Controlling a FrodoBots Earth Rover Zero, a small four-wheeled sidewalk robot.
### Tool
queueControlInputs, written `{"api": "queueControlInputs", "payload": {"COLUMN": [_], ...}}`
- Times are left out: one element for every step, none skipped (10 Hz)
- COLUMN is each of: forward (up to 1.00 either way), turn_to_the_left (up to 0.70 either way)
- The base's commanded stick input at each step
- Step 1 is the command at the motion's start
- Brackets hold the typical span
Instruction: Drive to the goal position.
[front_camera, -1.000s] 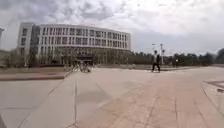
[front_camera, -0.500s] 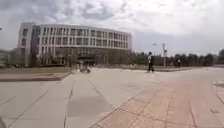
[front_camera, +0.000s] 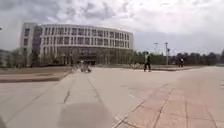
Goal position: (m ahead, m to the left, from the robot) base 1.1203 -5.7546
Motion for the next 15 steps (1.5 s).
{"api": "queueControlInputs", "payload": {"forward": [0.70, 0.70, 0.70, 0.70, 0.70, 0.70, 0.70, 0.70, 0.70, 0.70, 0.70, 0.70, 0.70, 0.70, 0.70], "turn_to_the_left": [0.00, 0.00, 0.00, 0.00, 0.00, 0.00, 0.00, 0.00, 0.00, 0.00, 0.00, 0.00, 0.00, 0.00, 0.00]}}
